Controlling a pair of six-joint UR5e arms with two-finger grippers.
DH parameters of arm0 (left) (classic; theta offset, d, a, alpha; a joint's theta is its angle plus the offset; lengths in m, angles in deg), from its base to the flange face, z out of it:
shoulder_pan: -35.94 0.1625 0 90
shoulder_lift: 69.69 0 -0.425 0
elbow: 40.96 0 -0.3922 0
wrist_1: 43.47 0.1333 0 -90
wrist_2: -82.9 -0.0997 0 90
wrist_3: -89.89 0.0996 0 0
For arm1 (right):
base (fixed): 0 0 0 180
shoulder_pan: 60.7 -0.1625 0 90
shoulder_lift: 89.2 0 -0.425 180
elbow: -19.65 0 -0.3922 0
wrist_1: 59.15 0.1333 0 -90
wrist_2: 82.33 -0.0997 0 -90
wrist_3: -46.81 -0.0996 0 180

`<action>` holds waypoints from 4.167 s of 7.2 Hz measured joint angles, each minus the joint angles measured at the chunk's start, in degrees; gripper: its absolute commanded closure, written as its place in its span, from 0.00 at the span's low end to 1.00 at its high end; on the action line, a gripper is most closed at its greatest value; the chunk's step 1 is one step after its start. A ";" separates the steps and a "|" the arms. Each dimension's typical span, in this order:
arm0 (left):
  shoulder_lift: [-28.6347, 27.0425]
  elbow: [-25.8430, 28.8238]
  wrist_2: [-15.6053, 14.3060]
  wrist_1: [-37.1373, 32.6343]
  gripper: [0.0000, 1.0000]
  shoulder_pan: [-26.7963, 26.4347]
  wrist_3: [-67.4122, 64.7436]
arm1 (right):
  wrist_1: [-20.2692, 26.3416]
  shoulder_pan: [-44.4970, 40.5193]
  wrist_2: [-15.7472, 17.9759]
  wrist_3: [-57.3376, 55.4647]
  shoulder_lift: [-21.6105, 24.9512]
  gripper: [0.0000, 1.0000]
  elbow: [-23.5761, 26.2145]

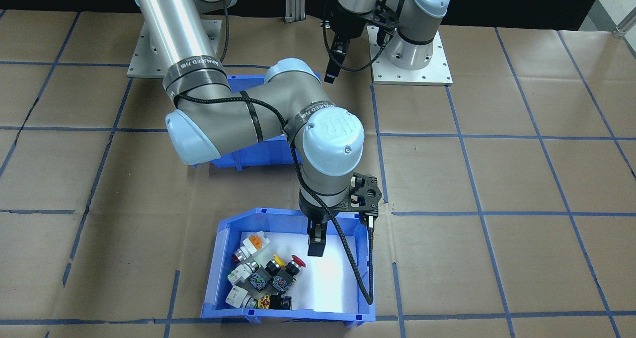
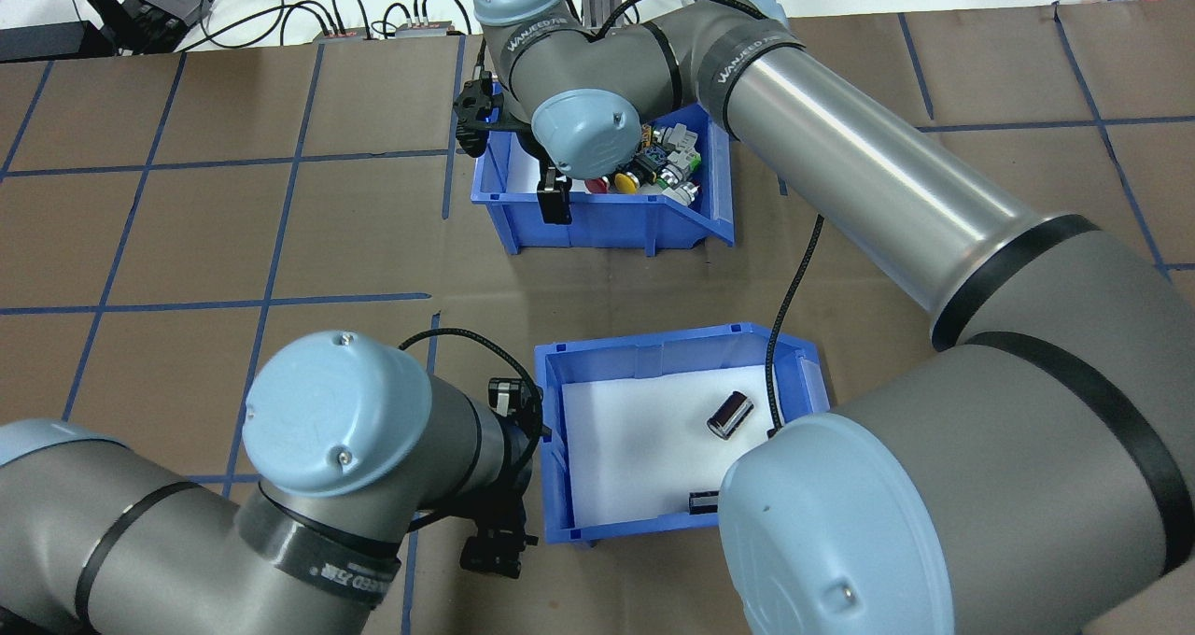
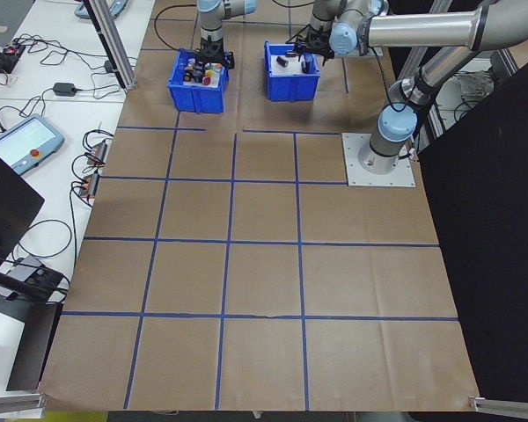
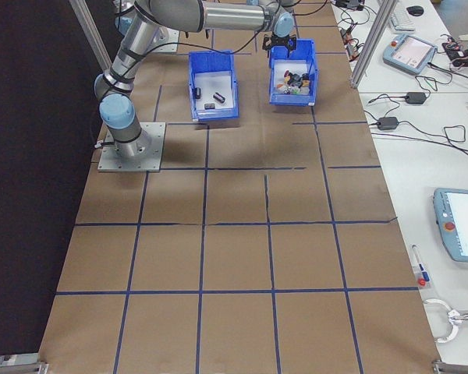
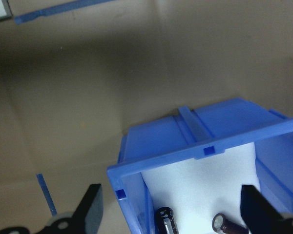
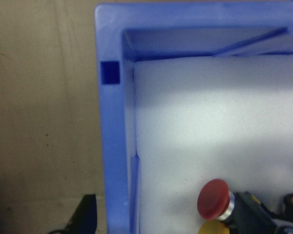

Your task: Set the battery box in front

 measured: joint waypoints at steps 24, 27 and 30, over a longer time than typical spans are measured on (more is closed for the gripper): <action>-12.59 -0.38 -10.47 26.12 1.00 -3.97 -8.52 | -18.35 50.17 -2.52 58.06 45.41 1.00 51.40; -12.54 1.59 -4.24 25.78 1.00 12.95 6.83 | -18.16 50.17 -2.46 58.18 46.03 1.00 52.11; -21.77 12.85 -0.92 24.31 1.00 20.18 15.47 | -17.01 50.16 -2.40 58.14 46.17 1.00 52.41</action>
